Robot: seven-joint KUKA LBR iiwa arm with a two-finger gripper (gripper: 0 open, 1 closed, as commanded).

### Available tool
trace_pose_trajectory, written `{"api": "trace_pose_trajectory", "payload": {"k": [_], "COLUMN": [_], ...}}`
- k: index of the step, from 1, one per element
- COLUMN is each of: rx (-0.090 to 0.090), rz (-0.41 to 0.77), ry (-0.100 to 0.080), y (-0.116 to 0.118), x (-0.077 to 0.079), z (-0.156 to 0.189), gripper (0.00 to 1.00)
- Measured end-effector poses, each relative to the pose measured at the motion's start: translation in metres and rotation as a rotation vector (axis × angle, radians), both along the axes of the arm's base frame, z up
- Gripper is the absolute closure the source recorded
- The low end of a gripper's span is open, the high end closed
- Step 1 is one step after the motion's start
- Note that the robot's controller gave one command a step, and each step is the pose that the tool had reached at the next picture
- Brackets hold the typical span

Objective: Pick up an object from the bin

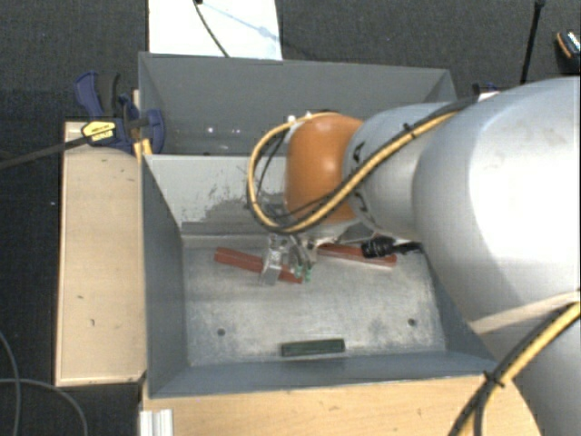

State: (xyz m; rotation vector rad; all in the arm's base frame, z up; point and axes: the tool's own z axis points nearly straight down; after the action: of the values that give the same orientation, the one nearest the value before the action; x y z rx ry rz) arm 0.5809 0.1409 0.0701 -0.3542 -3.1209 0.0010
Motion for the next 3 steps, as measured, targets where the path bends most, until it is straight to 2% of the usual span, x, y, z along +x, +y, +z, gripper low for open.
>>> {"api": "trace_pose_trajectory", "payload": {"k": [1, 3], "rx": [0.003, 0.002], "rz": [0.005, 0.013], "ry": [-0.008, -0.008], "y": [0.0, 0.001], "x": [0.002, 0.004], "z": [0.047, 0.069], "gripper": [1.0, 1.0]}}
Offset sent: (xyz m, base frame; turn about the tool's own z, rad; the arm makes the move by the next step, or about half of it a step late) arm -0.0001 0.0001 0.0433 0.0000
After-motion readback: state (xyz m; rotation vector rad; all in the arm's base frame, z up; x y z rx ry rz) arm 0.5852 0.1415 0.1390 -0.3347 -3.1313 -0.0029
